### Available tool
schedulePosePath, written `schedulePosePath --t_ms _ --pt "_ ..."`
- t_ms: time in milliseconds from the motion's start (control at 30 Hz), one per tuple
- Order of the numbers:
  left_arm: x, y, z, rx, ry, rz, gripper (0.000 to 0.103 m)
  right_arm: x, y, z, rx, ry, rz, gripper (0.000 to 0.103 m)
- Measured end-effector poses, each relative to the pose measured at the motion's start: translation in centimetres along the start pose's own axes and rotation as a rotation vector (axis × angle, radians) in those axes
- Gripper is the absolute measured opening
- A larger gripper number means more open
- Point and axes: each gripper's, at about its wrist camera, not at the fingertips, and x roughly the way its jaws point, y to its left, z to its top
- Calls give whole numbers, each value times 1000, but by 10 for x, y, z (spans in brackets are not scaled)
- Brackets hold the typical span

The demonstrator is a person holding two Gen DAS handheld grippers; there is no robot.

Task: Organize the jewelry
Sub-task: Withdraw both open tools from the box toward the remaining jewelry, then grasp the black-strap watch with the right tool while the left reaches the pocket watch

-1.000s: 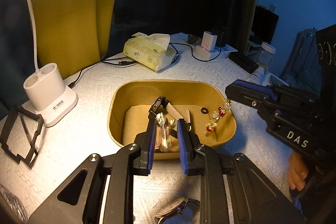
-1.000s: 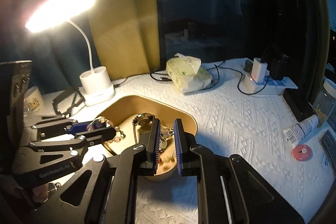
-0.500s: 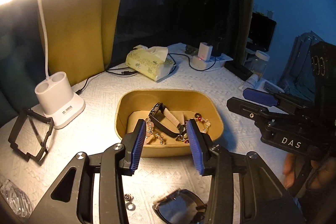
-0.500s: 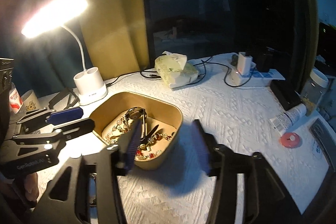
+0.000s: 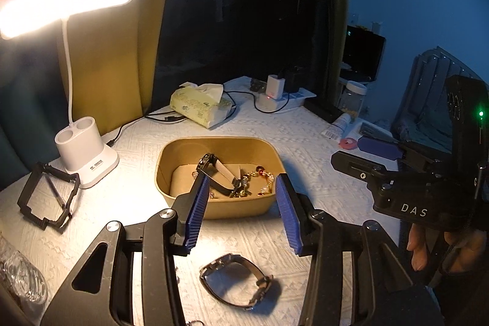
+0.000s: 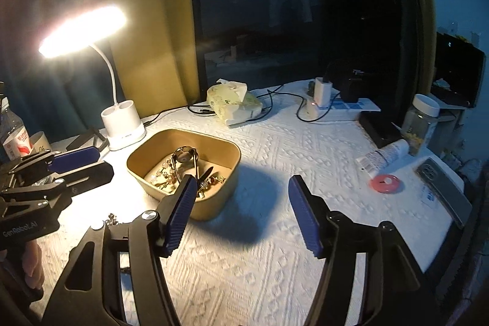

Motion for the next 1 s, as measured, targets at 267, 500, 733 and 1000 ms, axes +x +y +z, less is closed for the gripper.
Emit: schedulePosePath --t_ms 267,500,733,1000 --pt "-18 -5 -14 2 -4 -5 48 -16 2 -15 -5 4 -12 64" --pt "-33 -2 -34 -15 13 5 48 -19 11 -33 -15 34 3 64" --pt "-40 15 -61 -51 48 39 48 -12 28 -53 -50 76 44 64" --pt "-41 36 -82 -105 78 51 48 4 56 -66 -94 131 96 64"
